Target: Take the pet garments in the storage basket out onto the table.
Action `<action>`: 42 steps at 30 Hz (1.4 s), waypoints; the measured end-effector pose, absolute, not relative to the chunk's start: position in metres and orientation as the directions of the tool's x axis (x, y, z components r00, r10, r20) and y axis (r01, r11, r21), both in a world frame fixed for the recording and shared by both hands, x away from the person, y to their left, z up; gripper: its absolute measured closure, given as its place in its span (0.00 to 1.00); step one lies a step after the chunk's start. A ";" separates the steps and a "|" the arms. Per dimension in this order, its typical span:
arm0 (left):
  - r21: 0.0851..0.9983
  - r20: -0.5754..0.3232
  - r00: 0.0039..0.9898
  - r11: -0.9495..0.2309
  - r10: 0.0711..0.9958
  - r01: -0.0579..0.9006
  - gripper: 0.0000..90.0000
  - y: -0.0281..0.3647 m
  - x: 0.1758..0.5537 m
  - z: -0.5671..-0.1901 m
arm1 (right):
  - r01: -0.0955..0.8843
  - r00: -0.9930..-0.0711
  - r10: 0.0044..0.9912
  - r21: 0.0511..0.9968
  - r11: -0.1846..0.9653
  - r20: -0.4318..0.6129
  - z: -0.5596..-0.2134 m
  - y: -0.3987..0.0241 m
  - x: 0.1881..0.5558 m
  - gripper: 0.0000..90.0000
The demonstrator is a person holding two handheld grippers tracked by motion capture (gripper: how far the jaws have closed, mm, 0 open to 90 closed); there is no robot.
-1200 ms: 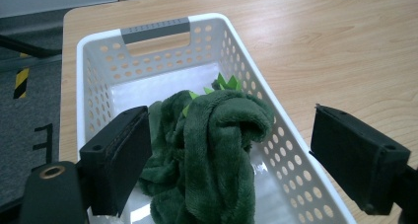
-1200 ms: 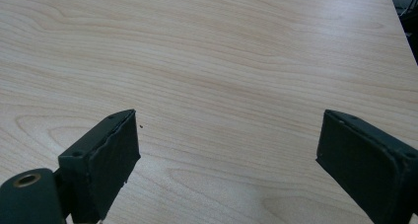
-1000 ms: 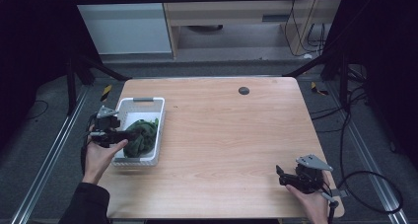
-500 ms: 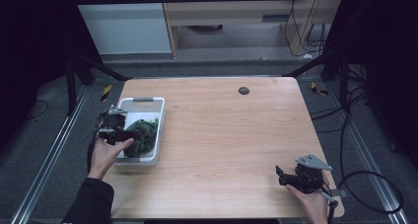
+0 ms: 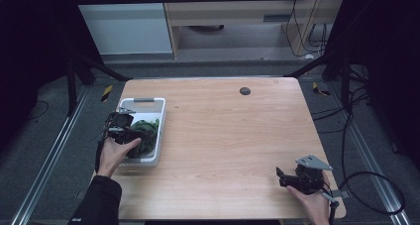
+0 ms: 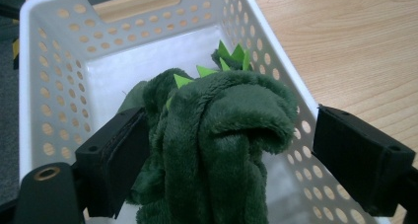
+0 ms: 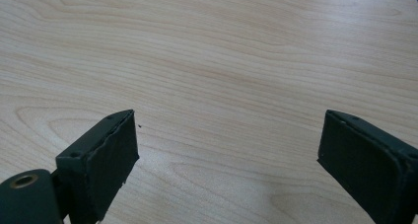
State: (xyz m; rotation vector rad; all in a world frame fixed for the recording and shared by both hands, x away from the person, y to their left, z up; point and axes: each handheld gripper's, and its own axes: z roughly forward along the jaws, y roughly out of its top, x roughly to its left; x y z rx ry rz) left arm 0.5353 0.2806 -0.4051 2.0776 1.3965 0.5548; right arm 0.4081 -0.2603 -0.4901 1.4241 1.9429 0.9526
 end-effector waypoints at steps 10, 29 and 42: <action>0.635 0.018 0.343 -0.276 0.939 0.722 0.16 0.281 0.544 -0.419 | 0.581 -0.302 0.953 0.788 0.203 -0.023 -0.492 -0.260 0.409 0.09; 0.623 -0.084 0.306 -0.190 0.948 0.759 0.72 0.287 0.545 -0.430 | 0.593 -0.310 0.950 0.778 0.210 -0.020 -0.492 -0.258 0.410 0.09; 0.675 -0.083 0.341 -0.199 0.936 0.710 0.84 0.294 0.529 -0.415 | 0.593 -0.314 0.949 0.775 0.217 -0.024 -0.493 -0.258 0.410 0.09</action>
